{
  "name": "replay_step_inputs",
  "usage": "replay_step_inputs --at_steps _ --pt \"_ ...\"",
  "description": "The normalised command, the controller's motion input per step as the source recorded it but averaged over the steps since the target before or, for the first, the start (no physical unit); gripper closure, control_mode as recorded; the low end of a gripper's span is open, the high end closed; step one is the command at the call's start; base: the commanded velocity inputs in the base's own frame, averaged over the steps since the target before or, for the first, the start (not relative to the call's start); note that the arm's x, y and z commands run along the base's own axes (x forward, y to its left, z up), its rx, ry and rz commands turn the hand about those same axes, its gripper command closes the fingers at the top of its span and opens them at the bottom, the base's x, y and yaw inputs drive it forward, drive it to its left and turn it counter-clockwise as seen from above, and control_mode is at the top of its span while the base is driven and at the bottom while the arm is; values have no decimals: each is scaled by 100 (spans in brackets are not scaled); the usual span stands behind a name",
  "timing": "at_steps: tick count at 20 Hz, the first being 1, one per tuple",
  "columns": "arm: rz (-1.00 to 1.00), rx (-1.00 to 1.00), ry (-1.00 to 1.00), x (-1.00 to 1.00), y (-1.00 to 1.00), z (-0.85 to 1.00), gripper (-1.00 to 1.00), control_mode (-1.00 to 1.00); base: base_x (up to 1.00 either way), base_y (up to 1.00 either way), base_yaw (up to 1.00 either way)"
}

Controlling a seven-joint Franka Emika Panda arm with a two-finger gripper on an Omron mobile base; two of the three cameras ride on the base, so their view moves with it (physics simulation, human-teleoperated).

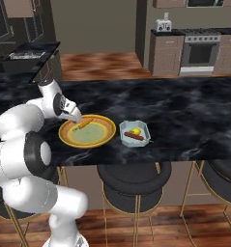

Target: Place one cooked food and one vegetable from the large plate to each tupperware container.

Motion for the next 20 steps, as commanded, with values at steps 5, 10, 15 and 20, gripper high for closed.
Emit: replay_step_inputs --at_steps 5,10,15,20 --pt "-18 6 37 99 -8 -3 -100 -100 0 0 0" --pt "-9 1 9 65 2 -36 -100 -100 0 0 0" --pt "0 0 1 55 1 -45 -100 -100 0 0 0" --pt "0 0 1 36 0 -50 -100 -100 0 0 0"
